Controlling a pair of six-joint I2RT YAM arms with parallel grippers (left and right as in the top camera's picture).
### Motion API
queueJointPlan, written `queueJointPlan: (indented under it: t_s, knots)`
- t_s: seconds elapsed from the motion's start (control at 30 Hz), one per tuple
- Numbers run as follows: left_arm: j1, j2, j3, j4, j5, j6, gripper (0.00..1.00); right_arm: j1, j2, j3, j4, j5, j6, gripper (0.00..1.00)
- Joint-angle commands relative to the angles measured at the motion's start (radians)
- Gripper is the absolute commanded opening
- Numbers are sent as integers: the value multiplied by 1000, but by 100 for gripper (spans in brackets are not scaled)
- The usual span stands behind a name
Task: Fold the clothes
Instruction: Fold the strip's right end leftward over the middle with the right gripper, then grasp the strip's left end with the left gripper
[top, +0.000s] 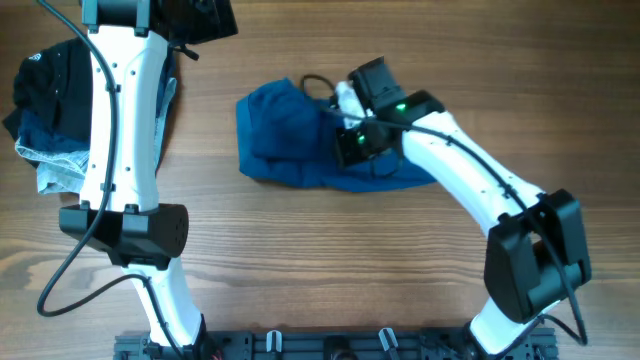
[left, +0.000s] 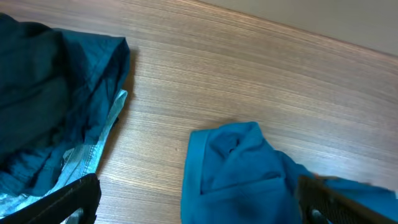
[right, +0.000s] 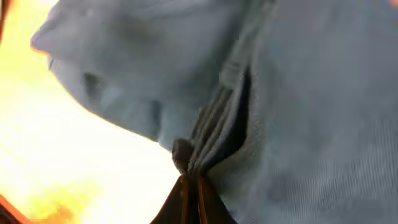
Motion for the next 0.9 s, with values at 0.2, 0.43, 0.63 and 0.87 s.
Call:
queueJointPlan:
  t_s: [0.2, 0.43, 0.63, 0.87]
  knots:
    - [7, 4, 3, -1, -13, -9, 100, -7, 19, 49, -74, 80, -10, 85]
    - [7, 4, 3, -22, -13, -9, 100, -161, 6, 92, -171, 202, 101, 86]
    - [7, 17, 3, -41, 11, -9, 100, -296, 19, 50, -192, 205, -49, 90]
    - [7, 114, 3, -74, 40, -8, 100, -337, 19, -88, -55, 189, -98, 88]
